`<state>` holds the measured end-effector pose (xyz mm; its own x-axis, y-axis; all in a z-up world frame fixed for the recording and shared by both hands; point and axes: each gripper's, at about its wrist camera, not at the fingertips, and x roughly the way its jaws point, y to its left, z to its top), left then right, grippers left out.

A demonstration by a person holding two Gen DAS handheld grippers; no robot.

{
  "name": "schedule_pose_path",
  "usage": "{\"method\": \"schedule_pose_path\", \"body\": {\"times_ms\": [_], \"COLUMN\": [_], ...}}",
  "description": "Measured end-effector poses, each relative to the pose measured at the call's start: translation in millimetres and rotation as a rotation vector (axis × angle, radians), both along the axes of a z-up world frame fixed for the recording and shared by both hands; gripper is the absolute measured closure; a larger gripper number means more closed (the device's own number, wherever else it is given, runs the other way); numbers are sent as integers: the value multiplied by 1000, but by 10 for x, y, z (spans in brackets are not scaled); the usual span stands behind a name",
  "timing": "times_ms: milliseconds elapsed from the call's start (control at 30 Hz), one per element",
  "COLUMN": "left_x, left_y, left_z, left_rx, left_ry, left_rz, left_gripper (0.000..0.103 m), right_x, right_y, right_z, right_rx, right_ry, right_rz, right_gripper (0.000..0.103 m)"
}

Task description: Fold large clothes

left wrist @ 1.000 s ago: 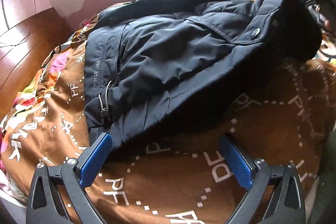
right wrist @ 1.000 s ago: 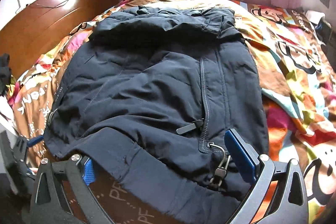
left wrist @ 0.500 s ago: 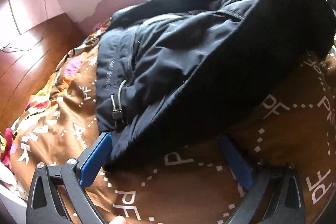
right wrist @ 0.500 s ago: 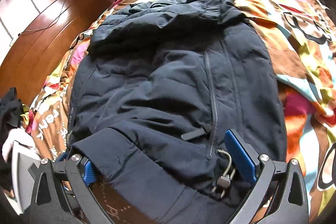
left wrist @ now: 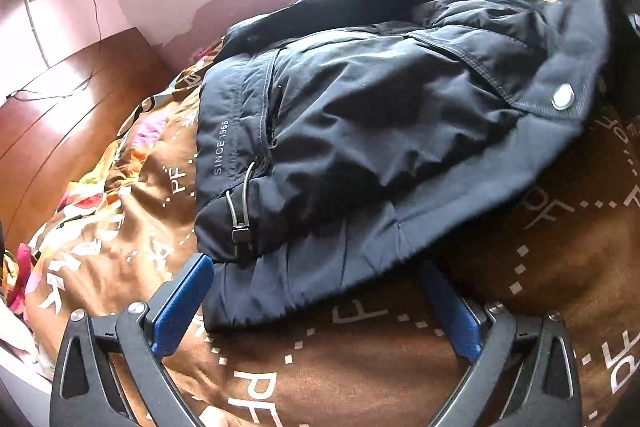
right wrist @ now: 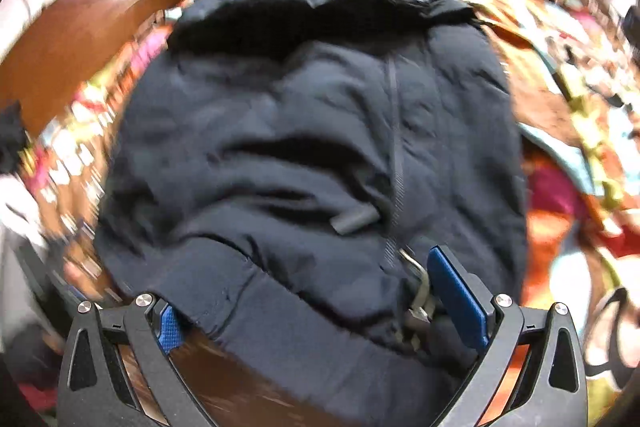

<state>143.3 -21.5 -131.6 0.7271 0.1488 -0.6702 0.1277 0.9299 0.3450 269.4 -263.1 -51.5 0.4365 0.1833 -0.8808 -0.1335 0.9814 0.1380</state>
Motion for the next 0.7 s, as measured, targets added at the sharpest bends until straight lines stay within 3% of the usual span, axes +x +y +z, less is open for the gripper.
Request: {"method": "schedule_pose_path", "body": {"times_ms": [100, 267, 433, 567, 600, 667, 700], "left_x": [17, 11, 1, 11, 7, 10, 9], "left_y": [9, 15, 12, 22, 17, 18, 20], "left_z": [-2, -4, -9, -7, -6, -8, -7], "left_rx": [0, -14, -20, -23, -22, -23, -24], "left_ry": [-3, 4, 5, 6, 4, 4, 3], "left_rz": [4, 9, 10, 10, 10, 10, 10], "left_gripper": [0, 0, 0, 0, 0, 0, 0], "right_x": [-330, -700, -609, -488, -475, -467, -457], "right_y": [44, 193, 316, 392, 395, 363, 340], "right_z": [-143, -303, -553, -555, -505, -365, -289], "right_rx": [-187, -238, -460, -526, -528, -507, -470], "right_ry": [-47, -109, -127, -171, -191, -246, -263], "right_rz": [5, 67, 24, 3, -6, -25, -29], "right_gripper": [1, 2, 2, 2, 4, 25, 41]}}
